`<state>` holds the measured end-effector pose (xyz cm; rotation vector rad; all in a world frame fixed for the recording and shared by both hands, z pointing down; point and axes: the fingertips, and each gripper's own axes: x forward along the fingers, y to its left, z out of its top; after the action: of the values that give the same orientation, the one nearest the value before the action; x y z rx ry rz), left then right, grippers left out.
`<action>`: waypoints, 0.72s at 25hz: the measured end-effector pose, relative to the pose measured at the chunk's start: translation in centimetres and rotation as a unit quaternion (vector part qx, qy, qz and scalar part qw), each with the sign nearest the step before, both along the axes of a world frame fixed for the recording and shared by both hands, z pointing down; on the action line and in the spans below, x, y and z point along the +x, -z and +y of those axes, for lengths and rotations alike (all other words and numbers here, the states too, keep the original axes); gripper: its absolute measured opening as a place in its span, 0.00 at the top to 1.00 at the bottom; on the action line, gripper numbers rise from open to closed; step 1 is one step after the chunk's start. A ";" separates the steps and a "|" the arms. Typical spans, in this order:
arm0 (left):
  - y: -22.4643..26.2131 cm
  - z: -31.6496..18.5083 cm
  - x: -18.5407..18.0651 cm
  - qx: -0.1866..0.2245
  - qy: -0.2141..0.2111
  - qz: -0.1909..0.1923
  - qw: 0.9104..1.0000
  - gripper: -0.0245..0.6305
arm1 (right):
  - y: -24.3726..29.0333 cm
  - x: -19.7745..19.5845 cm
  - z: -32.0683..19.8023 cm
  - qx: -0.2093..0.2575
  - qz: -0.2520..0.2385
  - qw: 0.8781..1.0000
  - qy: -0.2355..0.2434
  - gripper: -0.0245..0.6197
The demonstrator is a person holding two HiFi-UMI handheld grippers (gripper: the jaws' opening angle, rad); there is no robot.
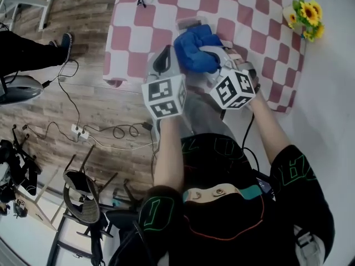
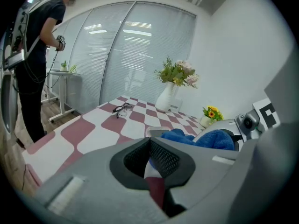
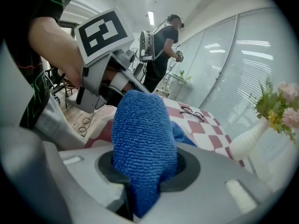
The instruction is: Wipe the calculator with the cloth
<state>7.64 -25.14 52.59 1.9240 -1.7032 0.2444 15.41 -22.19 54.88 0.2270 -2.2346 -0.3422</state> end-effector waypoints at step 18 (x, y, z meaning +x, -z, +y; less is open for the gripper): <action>5.1 0.9 -3.9 0.077 -0.073 -0.007 0.994 0.95 | 5.7 -5.0 1.4 -0.062 -0.121 0.975 -0.174 0.77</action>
<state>3.79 -24.22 47.49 2.1672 -1.6336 0.1863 10.41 -20.80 49.18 0.6109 -2.3877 0.0163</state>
